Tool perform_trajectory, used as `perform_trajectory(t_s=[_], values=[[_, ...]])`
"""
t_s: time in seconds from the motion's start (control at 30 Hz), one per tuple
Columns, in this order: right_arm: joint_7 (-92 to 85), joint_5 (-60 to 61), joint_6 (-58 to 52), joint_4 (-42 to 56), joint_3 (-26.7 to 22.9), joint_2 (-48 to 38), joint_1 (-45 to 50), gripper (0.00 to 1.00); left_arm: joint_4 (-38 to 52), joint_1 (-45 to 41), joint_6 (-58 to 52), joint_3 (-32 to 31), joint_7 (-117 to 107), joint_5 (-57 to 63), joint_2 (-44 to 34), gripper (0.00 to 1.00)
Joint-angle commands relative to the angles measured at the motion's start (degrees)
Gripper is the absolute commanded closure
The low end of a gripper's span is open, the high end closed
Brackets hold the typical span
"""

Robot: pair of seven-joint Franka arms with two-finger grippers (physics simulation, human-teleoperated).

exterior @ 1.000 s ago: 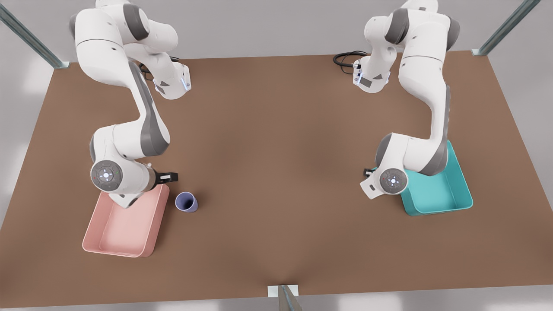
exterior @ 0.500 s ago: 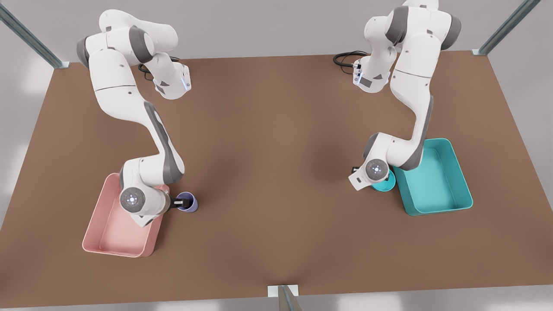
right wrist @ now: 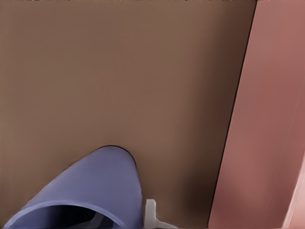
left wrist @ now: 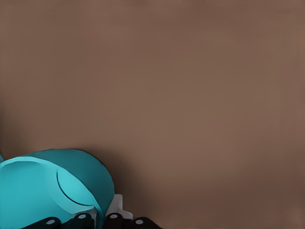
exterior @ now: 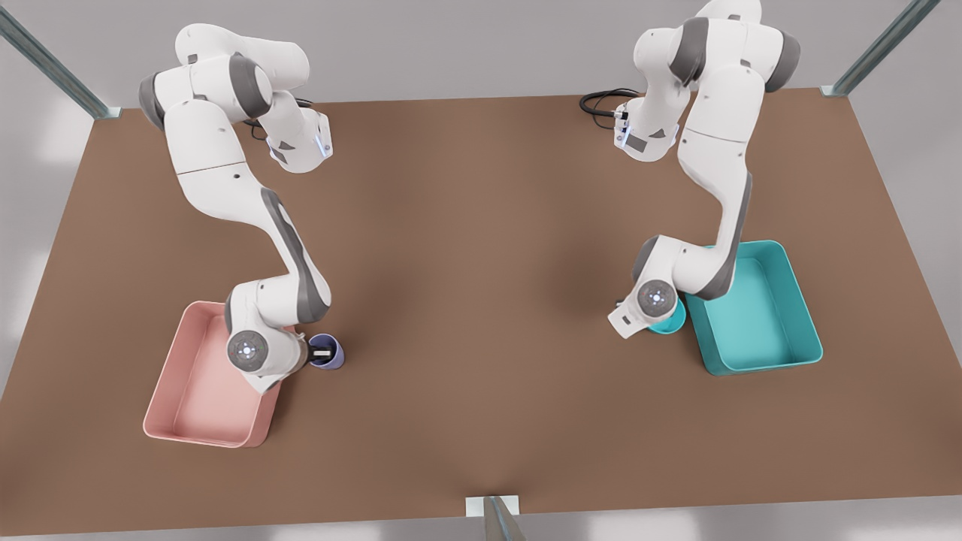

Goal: Put the bowls and cups in different boxes

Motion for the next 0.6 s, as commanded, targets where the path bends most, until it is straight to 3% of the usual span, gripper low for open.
perform_trajectory(t_s=[0.0,0.1,0.17,0.23,0.33,0.43,0.57], values=[[2.0,-1.3,0.3,0.3,0.0,0.1,0.2,0.79,1.6,-0.1,-7.4,0.0,-6.2,-3.2,-1.0,0.79],[1.1,-4.1,0.1,0.9,0.2,0.1,0.6,0.79,13.2,0.0,-25.1,-0.1,-7.0,-3.1,-4.1,0.79],[0.7,-4.0,-1.8,2.1,0.5,-3.8,0.6,0.79,22.8,2.6,-35.1,3.5,-6.9,-3.1,-7.8,0.79],[-4.3,-3.8,-3.2,2.4,0.3,-8.6,-0.7,0.79,25.2,4.2,-37.0,9.5,-4.2,-3.3,-8.5,0.79],[-22.0,-3.9,-7.6,6.5,0.0,-11.9,-9.1,0.79,12.3,4.7,-20.7,19.6,-3.9,-5.5,-8.3,0.79],[-34.3,-3.4,-7.3,7.5,0.0,-10.5,-18.3,0.79,1.8,5.0,-6.1,20.4,-4.0,-5.6,-5.9,0.79],[-34.4,-3.4,-4.2,9.1,-0.1,-3.5,-21.7,0.79,-0.6,5.0,-0.9,20.4,-3.9,-7.7,-3.3,0.79]])
